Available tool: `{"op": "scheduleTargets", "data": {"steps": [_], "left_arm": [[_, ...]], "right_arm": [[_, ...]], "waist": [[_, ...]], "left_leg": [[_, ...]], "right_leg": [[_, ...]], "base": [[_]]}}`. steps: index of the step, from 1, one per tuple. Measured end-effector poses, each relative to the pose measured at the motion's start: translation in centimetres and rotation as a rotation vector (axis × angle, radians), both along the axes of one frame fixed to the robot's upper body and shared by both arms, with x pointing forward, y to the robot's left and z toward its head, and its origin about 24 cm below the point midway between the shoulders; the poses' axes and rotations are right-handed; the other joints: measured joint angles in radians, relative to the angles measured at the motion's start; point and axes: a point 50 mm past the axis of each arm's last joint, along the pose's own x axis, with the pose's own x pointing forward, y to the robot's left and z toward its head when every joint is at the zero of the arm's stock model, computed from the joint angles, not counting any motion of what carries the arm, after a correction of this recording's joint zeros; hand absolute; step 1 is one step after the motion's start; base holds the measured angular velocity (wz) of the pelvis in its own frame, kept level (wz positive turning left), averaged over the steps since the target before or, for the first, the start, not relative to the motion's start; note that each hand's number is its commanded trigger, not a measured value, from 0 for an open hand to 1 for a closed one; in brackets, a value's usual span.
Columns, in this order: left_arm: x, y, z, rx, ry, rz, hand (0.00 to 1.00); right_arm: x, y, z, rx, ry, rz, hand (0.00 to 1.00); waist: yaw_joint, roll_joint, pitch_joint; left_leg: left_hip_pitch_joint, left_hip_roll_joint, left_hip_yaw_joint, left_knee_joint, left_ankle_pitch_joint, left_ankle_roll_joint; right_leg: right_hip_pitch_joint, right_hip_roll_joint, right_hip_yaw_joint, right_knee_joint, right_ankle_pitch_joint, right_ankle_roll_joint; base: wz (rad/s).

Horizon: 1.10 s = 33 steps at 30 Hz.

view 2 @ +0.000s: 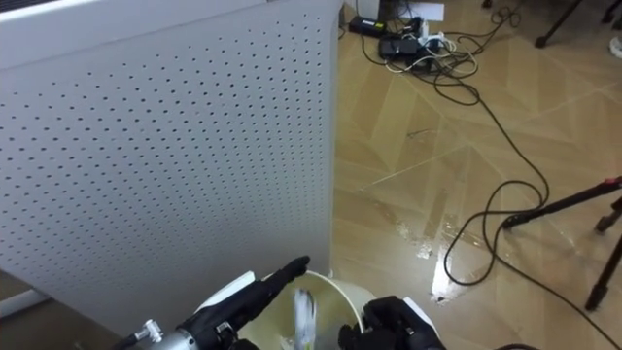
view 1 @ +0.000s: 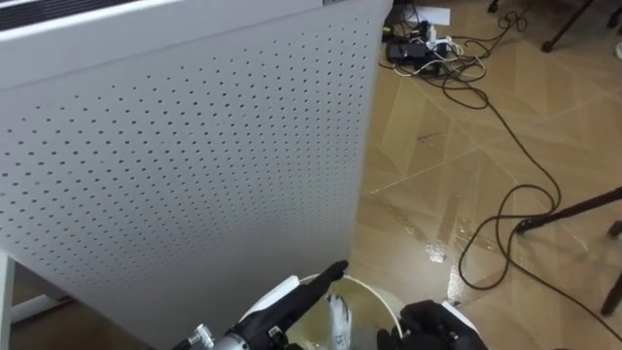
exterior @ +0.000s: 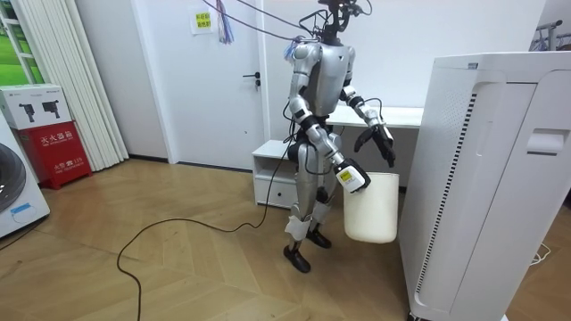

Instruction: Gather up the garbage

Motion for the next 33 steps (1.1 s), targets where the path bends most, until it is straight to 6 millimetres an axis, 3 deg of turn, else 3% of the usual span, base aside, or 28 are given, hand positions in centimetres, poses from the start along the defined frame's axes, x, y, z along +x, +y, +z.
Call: {"op": "scheduleTargets", "data": {"steps": [8,11,14,21,26,33], "left_arm": [[-1.4,1.3,-0.9,0.040,0.033,0.028,0.00],[-2.0,1.9,-0.9,0.047,0.035,0.029,0.00],[-3.6,3.5,-2.0,0.057,0.090,0.098,0.00],[-5.7,5.7,-4.0,0.091,0.166,0.237,0.00],[-9.6,8.7,-7.8,0.178,0.347,0.404,0.00],[-12.0,9.8,-9.8,0.217,0.448,0.500,0.00]], "right_arm": [[-0.9,-0.6,-0.5,-0.012,0.023,-0.014,1.00],[-1.3,-1.0,-0.4,-0.016,0.018,-0.016,1.00],[-2.6,-1.7,-0.9,-0.004,0.039,-0.060,1.00],[-5.4,-3.1,-2.4,-0.014,0.111,-0.176,1.00],[-9.1,-4.6,-4.2,-0.043,0.221,-0.277,1.00],[-11.4,-5.7,-5.3,-0.083,0.303,-0.329,1.00]], "waist": [[-0.006,-0.018,-0.0037],[-0.009,-0.031,-0.0093],[-0.019,-0.036,-0.0121],[-0.023,-0.036,-0.0113],[-0.027,-0.036,-0.0099],[-0.027,-0.048,-0.0018]], "left_leg": [[0.043,-0.001,0.002,-0.011,0.002,-0.003],[0.050,0.001,0.000,-0.018,0.004,-0.005],[0.113,0.002,0.004,-0.051,0.006,-0.006],[0.196,0.009,0.016,-0.104,0.006,-0.006],[0.221,0.014,0.026,-0.119,0.005,-0.007],[0.222,0.014,0.026,-0.122,0.002,-0.011]], "right_leg": [[0.041,0.001,0.003,-0.003,-0.002,-0.003],[0.054,0.006,0.002,-0.025,0.001,-0.007],[0.111,0.009,0.005,-0.047,0.001,-0.006],[0.187,0.021,0.007,-0.094,0.001,-0.006],[0.209,0.028,0.018,-0.110,0.001,-0.006],[0.213,0.026,0.007,-0.109,0.001,-0.007]], "base": [[0.00],[0.05],[-0.07],[-0.03],[-0.05],[-0.01]]}}
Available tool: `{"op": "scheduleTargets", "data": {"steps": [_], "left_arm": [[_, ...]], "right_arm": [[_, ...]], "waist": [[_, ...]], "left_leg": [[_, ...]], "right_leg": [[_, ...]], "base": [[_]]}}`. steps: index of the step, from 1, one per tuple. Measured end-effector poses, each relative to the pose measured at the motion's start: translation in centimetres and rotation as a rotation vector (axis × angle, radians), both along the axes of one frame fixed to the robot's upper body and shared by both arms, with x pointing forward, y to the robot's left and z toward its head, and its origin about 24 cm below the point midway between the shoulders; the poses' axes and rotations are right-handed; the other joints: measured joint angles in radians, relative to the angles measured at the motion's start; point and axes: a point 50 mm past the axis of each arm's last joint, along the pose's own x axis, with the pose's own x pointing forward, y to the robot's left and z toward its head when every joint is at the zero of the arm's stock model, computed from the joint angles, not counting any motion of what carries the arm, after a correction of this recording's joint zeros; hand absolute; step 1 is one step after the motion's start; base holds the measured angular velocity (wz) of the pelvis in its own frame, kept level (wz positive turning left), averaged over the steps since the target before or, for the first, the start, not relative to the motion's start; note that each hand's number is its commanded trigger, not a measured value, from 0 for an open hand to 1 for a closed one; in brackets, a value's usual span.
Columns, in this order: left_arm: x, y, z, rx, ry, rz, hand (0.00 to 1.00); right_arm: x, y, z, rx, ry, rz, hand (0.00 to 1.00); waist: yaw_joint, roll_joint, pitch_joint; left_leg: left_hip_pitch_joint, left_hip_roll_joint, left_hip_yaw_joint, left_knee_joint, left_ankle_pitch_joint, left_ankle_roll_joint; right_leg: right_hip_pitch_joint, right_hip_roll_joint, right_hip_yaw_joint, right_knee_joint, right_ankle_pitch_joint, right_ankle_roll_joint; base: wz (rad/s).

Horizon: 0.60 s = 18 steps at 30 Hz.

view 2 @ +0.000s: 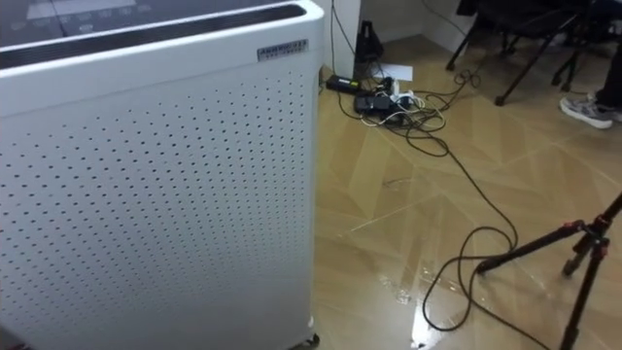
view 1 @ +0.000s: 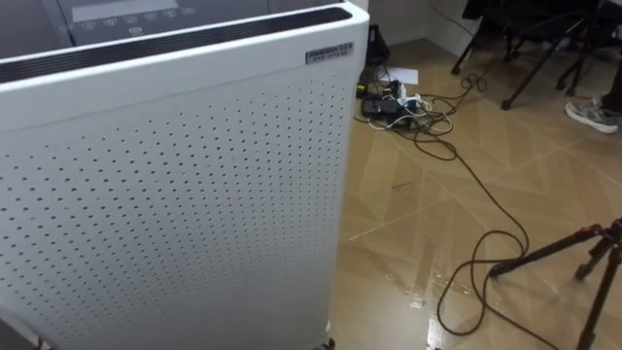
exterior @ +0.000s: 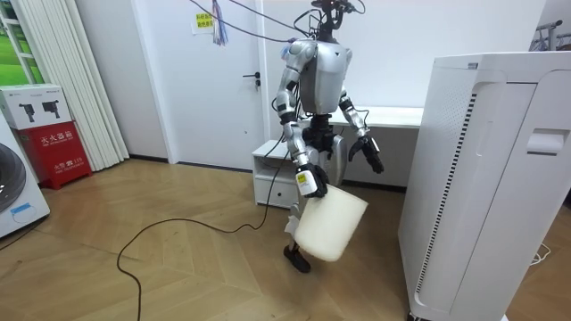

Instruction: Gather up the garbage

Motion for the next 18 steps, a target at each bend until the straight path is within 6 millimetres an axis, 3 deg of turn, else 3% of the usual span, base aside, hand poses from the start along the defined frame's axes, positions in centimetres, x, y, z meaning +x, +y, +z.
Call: {"op": "scheduleTargets", "data": {"steps": [5,9,18], "left_arm": [[-1.5,0.9,-1.3,-0.046,0.064,0.143,0.00],[-4.0,1.6,-2.9,-0.062,0.183,0.264,0.00],[-7.9,2.2,-4.7,-0.183,0.313,0.659,0.00]], "right_arm": [[-2.3,-0.9,-0.8,-0.007,0.062,-0.066,1.00],[-4.3,-1.4,-1.6,-0.009,0.132,-0.118,1.00],[-7.3,-1.4,-2.9,0.077,0.235,-0.336,1.00]], "waist": [[0.006,0.011,-0.0104],[0.005,0.022,-0.0159],[0.006,0.018,-0.0139]], "left_leg": [[0.005,0.001,0.005,0.002,0.000,0.000],[0.019,0.004,0.013,-0.006,-0.002,-0.003],[0.036,0.005,0.009,-0.013,-0.007,-0.005]], "right_leg": [[0.003,0.002,0.001,0.001,0.001,-0.001],[0.012,0.004,0.002,0.000,0.001,-0.001],[0.030,0.007,-0.001,-0.016,0.001,-0.002]], "base": [[-0.01],[-0.04],[0.00]]}}
